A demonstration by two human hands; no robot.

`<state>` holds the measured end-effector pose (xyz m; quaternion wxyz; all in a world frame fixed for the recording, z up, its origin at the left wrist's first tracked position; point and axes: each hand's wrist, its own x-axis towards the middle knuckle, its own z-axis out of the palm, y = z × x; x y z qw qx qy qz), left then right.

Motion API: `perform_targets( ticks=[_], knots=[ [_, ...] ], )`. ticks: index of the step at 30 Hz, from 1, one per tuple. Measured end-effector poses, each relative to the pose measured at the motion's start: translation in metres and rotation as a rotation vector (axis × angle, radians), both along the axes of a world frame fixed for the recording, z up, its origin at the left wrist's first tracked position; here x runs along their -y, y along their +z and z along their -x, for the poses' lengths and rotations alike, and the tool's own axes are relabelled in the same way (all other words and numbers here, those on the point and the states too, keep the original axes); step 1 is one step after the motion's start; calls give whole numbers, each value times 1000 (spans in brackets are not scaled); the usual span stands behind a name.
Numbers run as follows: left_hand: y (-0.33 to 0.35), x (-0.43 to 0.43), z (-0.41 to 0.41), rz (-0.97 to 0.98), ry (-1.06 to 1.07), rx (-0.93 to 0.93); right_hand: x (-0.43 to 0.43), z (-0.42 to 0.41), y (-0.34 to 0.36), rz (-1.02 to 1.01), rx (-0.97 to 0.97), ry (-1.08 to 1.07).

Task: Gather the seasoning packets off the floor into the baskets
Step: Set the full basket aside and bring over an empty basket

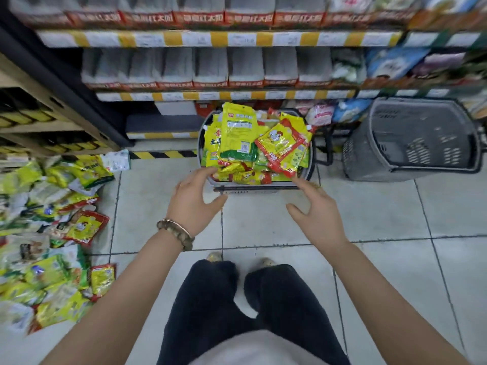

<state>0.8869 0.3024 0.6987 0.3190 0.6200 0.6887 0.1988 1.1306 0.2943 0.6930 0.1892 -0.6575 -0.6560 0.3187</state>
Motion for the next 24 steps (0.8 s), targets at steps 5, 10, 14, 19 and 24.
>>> perform_targets(
  ticks=[5,10,14,19,24],
  knots=[
    [66,39,-13,-24,17,160,58,-20,67,14,-21,-71],
    [107,60,-29,-34,-172,150,108,-33,107,67,14,-184],
    [118,64,-37,-28,-385,-28,143,-32,118,126,-8,-356],
    [112,58,-72,16,-618,-88,177,-45,117,114,9,-559],
    [109,54,-141,65,-733,-27,214,-87,119,131,-5,-737]
  ],
)
